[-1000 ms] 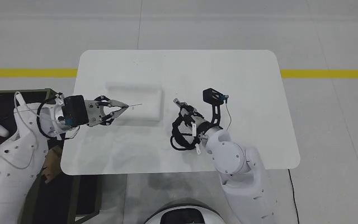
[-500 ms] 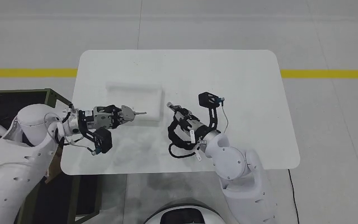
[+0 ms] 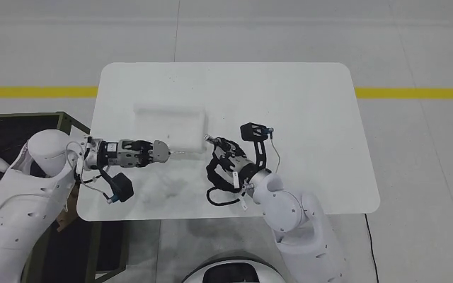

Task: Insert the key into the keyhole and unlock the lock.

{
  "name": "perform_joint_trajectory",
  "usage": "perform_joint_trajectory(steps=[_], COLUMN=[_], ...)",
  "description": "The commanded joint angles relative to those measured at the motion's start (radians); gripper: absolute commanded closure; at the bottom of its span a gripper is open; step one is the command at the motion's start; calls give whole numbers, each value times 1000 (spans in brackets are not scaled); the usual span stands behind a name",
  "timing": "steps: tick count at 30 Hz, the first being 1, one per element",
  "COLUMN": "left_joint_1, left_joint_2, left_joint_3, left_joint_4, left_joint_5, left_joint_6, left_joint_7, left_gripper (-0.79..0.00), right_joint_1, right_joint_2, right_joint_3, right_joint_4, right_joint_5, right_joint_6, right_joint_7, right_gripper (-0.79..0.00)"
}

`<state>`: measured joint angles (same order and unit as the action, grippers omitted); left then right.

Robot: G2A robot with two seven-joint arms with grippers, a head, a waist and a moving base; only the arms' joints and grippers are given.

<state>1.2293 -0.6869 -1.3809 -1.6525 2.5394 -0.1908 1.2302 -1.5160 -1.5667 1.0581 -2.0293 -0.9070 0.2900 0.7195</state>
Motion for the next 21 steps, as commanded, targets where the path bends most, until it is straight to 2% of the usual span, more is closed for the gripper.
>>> perform_joint_trajectory(steps=[1, 4, 8, 11, 15, 21], left_joint_1=[21, 37, 44, 51, 62, 61], left_joint_2=[6, 11, 8, 6, 5, 9], left_joint_3=[-17, -40, -30, -28, -37, -42], left_joint_4=[-42, -36, -27, -21, -13, -30], left_joint_5=[181, 307, 296, 280, 245, 284], left_joint_6=[105, 204, 363, 437, 473, 454], left_joint_7=[-14, -80, -51, -49, -44, -3], left_gripper=[0, 0, 0, 0, 0, 0], right_joint_1=[5, 23, 38, 53, 69, 76], right_joint_2=[0, -2, -6, -7, -9, -9], right_joint_3=[-24, -54, -83, -104, -133, -145], right_joint_4=[15, 38, 61, 88, 111, 118], right_joint_5=[-2, -18, -17, -33, -62, -90], right_joint_6=[-10, -4, 16, 17, 24, 37], right_joint_7=[2, -1, -9, -5, -3, -4], right_gripper=[0, 0, 0, 0, 0, 0])
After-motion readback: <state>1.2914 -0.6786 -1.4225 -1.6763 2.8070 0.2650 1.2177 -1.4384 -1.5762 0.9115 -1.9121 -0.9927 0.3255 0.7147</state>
